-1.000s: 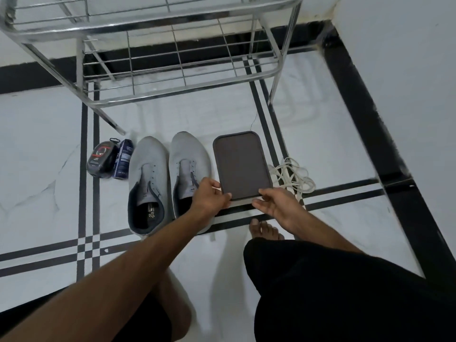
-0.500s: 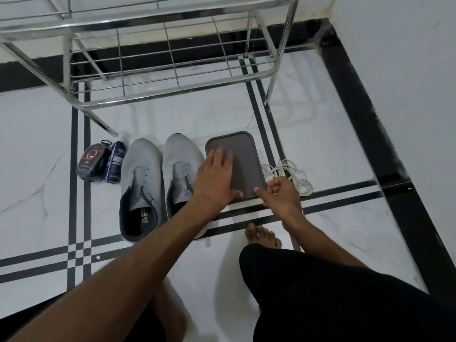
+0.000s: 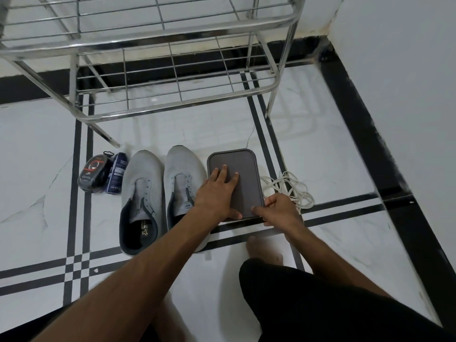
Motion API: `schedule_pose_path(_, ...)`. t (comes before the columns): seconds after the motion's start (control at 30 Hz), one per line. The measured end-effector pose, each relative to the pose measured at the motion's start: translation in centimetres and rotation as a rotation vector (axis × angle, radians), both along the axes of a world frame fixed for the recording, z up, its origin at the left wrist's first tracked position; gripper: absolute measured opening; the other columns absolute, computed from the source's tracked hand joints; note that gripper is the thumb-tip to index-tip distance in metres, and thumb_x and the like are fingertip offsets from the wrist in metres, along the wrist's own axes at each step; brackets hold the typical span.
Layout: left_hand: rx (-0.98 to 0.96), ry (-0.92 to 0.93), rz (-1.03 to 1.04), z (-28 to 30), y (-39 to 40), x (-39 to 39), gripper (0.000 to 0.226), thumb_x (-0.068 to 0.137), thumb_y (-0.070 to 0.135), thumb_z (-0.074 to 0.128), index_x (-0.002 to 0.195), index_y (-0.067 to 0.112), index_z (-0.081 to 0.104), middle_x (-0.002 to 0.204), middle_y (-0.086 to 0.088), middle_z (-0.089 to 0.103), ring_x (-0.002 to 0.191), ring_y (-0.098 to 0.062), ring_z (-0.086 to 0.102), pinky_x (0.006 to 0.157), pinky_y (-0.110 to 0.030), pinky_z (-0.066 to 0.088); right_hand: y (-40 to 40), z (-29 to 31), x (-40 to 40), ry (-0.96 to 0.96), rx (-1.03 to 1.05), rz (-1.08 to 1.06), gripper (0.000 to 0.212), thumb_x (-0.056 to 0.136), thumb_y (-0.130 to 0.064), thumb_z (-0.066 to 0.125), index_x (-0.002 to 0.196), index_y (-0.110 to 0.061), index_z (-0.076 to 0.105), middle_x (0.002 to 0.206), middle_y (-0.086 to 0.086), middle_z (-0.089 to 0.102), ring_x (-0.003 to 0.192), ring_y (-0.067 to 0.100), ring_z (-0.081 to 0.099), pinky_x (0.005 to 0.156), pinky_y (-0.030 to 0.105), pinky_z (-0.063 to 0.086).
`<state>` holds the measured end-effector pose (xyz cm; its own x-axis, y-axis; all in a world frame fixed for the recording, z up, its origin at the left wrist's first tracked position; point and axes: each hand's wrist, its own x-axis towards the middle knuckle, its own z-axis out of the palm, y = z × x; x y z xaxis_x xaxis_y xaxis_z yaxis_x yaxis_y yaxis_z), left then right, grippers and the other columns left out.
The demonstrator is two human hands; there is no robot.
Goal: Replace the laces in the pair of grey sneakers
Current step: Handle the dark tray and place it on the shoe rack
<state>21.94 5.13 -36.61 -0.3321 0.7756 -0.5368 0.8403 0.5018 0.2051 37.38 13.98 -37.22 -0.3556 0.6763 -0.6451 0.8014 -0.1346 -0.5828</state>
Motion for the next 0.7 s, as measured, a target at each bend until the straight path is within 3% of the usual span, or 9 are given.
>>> schedule_pose_path(0.1, -0.005, 0.016, -0.011, 0.0, -0.4, 0.2, 0.118, 0.075, 0.060, 0.076, 0.159, 0.027, 0.000, 0.166, -0.008, -0.011, 0.153, -0.030, -0.004, 0.121, -0.046, 0.016, 0.4, 0.4, -0.3, -0.019, 0.023, 0.079, 0.032, 0.076, -0.026, 0.082, 0.090, -0.014, 0.056, 0.090, 0.011, 0.069, 0.089, 0.030, 0.068, 0.085, 0.050, 0.057)
schedule_pose_path(0.27, -0.016, 0.047, -0.032, 0.0, -0.8, 0.1, 0.117, 0.074, 0.061, 0.075, 0.158, 0.027, 0.001, 0.165, -0.010, -0.011, 0.152, -0.035, -0.007, 0.123, -0.049, 0.010, 0.4, 0.5, -1.2, -0.042, 0.076, 0.141, 0.037, 0.076, -0.032, 0.085, 0.092, -0.016, 0.055, 0.091, 0.007, 0.067, 0.087, 0.025, 0.067, 0.081, 0.044, 0.058)
schedule_pose_path(0.37, -0.019, -0.007, -0.004, 0.0, -0.8, 0.1, 0.117, 0.074, 0.056, 0.078, 0.158, 0.027, 0.003, 0.165, -0.007, -0.014, 0.151, -0.036, -0.011, 0.120, -0.052, 0.016, 0.2, 0.4, -1.3, -0.084, 0.118, 0.172, 0.037, 0.075, -0.035, 0.086, 0.084, -0.018, 0.054, 0.085, 0.004, 0.067, 0.081, 0.023, 0.067, 0.072, 0.036, 0.056)
schedule_pose_path(0.5, -0.023, -0.064, 0.033, -0.1, -0.6, 0.1, 0.118, 0.072, 0.050, 0.082, 0.158, 0.026, 0.005, 0.165, -0.007, -0.016, 0.151, -0.036, -0.014, 0.116, -0.055, 0.027, 0.3, 0.8, -1.6, -0.083, 0.113, 0.192, 0.035, 0.076, -0.031, 0.085, 0.082, -0.017, 0.054, 0.086, 0.010, 0.069, 0.081, 0.027, 0.069, 0.076, 0.044, 0.059)
schedule_pose_path(0.63, -0.021, -0.092, 0.029, -0.3, -0.5, 0.0, 0.119, 0.071, 0.050, 0.083, 0.158, 0.026, 0.006, 0.164, -0.008, -0.016, 0.150, -0.038, -0.014, 0.117, -0.055, 0.027, 0.0, 1.0, -1.7, -0.119, 0.197, 0.223, 0.036, 0.076, -0.033, 0.084, 0.073, -0.020, 0.050, 0.074, 0.002, 0.064, 0.069, 0.018, 0.063, 0.055, 0.028, 0.044)
schedule_pose_path(0.7, -0.009, -0.119, 0.016, -0.3, -0.5, -0.4, 0.120, 0.070, 0.050, 0.083, 0.158, 0.026, 0.006, 0.165, -0.009, -0.015, 0.150, -0.039, -0.014, 0.118, -0.054, 0.023, 0.0, 1.3, -1.8, -0.125, 0.213, 0.230, 0.034, 0.076, -0.033, 0.083, 0.070, -0.019, 0.052, 0.071, 0.000, 0.063, 0.067, 0.015, 0.062, 0.053, 0.026, 0.040)
